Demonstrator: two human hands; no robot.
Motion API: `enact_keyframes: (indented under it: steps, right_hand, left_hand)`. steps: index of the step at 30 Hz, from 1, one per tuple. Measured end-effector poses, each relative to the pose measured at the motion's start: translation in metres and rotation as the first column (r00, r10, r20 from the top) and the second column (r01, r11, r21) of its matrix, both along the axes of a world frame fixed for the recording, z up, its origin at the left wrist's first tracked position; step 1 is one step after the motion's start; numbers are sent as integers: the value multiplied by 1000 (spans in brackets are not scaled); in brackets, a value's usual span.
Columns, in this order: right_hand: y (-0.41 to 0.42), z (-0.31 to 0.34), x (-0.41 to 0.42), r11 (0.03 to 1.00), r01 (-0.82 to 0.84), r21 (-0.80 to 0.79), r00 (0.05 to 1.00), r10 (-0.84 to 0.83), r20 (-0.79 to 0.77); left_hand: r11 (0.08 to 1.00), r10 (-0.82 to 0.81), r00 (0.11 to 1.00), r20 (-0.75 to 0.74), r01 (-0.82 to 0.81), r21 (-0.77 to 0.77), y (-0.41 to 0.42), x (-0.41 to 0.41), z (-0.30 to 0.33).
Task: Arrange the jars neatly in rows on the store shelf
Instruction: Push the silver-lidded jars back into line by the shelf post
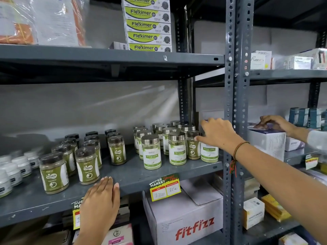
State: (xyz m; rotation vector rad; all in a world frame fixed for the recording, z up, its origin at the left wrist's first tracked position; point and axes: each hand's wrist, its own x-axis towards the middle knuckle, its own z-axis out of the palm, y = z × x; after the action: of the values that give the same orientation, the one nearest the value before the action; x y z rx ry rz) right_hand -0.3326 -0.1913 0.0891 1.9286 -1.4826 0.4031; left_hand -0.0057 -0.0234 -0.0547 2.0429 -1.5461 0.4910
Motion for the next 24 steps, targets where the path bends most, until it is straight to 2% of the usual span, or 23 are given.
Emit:
enact_keyframes:
  steps: [3,6,9,14,19,24]
  right_hand:
    - [-3,11,13,993,-78,-91,997,78,-7]
    - [-16,14,20,978,-179,109,981,170,91]
    - [-34,11,23,930,-158,333,987,136,90]
    - [-59,4,23,865,-99,492,995,78,62]
    - [-62,6,22,863,-193,467,979,135,155]
    - [-52,19,23,908,-230,349,965,166,204]
  left_hand:
    - [1000,-2,1000,0,2,0,-1,0,0]
    - [1000,2,1000,-5,-2,0,-1,1,0]
    - [1000,2,1000,-4,-2,-11,-1,1,1]
    - [1000,0,1000,-5,0,-12,-2,0,3]
    - [1000,0,1000,3,0,0,-2,0,3]
    - [1000,3,1000,7,-3,-5,-1,0,1]
